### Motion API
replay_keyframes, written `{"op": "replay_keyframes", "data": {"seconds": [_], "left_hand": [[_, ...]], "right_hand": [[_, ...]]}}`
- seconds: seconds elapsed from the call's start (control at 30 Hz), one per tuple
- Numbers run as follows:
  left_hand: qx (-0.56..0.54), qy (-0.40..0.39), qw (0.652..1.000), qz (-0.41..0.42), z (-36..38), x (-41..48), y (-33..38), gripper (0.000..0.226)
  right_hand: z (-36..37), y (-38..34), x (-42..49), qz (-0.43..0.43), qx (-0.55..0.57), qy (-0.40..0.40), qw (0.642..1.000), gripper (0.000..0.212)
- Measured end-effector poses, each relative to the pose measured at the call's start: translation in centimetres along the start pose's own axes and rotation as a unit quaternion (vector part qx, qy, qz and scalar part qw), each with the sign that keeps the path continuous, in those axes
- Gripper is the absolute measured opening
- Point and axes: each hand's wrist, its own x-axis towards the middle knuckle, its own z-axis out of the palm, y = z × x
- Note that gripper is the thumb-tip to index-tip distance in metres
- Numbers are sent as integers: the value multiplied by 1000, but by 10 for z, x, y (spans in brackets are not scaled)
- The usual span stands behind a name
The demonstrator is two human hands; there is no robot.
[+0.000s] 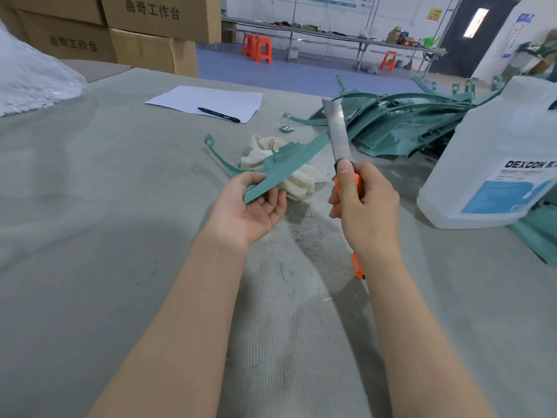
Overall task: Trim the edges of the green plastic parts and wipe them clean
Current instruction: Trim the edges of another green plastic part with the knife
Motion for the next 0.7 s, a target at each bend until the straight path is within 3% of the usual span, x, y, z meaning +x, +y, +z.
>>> {"op": "replay_keyframes", "data": {"seconds": [0.2, 0.43, 0.6, 0.7], "left_hand": [[-20, -4, 1000, 5, 0, 0, 2, 15], [-52, -16, 999, 6, 2, -2, -1, 17], [-83, -29, 996, 3, 9, -4, -2, 22], [-122, -40, 992, 8, 9, -8, 0, 20]], "right_hand": [[10, -2, -8, -50, -49, -76, 995, 32], [9, -1, -7, -50, -52, -81, 994, 31], [21, -4, -17, -95, -111, -183, 972, 27], [25, -5, -21, -104, -113, -202, 967, 25]]}}
